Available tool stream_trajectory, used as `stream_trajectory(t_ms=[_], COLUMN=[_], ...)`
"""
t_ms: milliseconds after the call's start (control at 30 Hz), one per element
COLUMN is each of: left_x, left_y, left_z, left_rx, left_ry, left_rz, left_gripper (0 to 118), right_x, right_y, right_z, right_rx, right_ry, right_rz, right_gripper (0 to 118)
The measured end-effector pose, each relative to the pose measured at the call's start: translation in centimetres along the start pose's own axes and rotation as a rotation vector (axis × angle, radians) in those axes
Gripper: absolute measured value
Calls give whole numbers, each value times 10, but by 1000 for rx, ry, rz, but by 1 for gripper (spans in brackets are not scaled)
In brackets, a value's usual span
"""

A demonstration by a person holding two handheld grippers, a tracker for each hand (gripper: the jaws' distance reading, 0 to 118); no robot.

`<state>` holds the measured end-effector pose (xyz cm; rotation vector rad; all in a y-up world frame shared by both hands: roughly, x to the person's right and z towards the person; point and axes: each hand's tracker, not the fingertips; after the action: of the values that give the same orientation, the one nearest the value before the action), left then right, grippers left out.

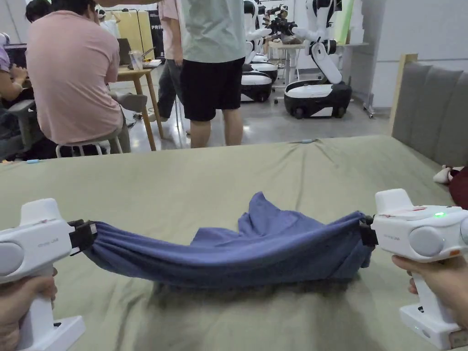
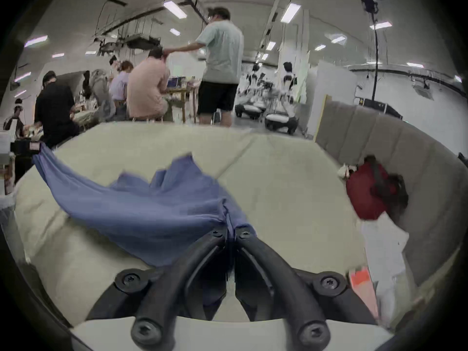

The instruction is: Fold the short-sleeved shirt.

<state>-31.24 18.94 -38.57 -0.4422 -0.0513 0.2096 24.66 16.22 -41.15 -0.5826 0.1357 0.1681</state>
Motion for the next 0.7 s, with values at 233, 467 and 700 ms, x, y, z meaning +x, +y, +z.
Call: stream_trajectory(t_ms=[233,467,700], left_x=[23,4,23], left_y=[-86,-98,-72], left_z=[16,18,41], left_rx=[-142,-183,-52], left_ry=[103,118,161], left_rz=[-97,25,-168], left_gripper=[3,19,111], right_x=[-21,-15,-18], right_y=[-71,-73,-47], right_z=[3,11,44], right_rx=[-100,-120,-5], right_ry=[-39,-7,-54], right_rz=[34,51,33], right_gripper=[4,44,110])
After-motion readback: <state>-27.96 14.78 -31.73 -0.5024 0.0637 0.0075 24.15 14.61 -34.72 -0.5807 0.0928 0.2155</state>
